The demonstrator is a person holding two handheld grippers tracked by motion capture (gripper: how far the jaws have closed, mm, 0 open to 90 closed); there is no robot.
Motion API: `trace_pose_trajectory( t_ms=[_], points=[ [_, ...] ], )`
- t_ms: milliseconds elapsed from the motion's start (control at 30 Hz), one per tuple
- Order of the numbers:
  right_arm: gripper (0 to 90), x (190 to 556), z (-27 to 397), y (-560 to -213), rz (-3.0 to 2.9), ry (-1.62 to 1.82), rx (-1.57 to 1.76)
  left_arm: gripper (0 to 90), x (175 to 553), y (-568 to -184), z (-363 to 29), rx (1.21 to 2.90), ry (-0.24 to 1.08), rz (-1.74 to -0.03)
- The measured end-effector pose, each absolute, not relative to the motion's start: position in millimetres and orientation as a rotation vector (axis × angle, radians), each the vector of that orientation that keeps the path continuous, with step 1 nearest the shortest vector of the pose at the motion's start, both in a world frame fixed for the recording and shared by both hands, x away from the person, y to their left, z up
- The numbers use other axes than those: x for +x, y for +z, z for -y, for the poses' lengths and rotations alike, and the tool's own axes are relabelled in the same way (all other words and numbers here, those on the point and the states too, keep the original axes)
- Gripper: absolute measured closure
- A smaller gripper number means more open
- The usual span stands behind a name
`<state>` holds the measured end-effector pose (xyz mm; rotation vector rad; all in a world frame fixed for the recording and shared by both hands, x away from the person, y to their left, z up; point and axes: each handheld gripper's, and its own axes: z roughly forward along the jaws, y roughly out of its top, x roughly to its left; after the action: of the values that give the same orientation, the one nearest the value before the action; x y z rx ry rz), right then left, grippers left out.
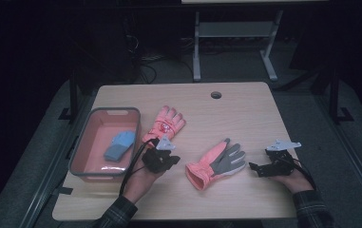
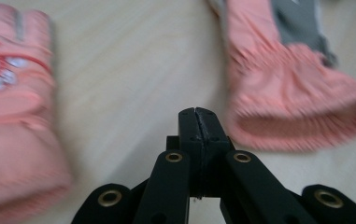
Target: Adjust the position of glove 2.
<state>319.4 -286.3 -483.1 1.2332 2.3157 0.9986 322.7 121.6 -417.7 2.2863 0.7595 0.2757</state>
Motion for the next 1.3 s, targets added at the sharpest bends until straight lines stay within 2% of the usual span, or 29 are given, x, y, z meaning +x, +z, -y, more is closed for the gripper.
trace_pose_trajectory(
  t_ms=[200,367,733,1000,1300],
  points=[
    [7.9,319.3,286.2,-483.0,-2.315,0.998,1.236,89.5,351.5,-408.6,-118.2,2.284,0.338,-0.807],
    [7.9,319.4,286.4,-483.1,-2.316,0.999,1.233,76.4,377.1,-405.2,-119.5,2.272,0.378,-0.856],
    [7.9,319.4,286.3,-483.1,-2.316,0.999,1.233,57.0,419.0,-415.8,-113.2,2.290,0.426,-0.951],
    [7.9,319.4,286.8,-483.1,-2.318,1.001,1.230,54.2,440.0,-432.7,-111.7,2.333,0.451,-1.024],
    [7.9,319.4,286.9,-483.0,-2.320,1.002,1.229,56.2,447.2,-445.5,-108.3,2.417,0.431,-1.041]
  ],
)
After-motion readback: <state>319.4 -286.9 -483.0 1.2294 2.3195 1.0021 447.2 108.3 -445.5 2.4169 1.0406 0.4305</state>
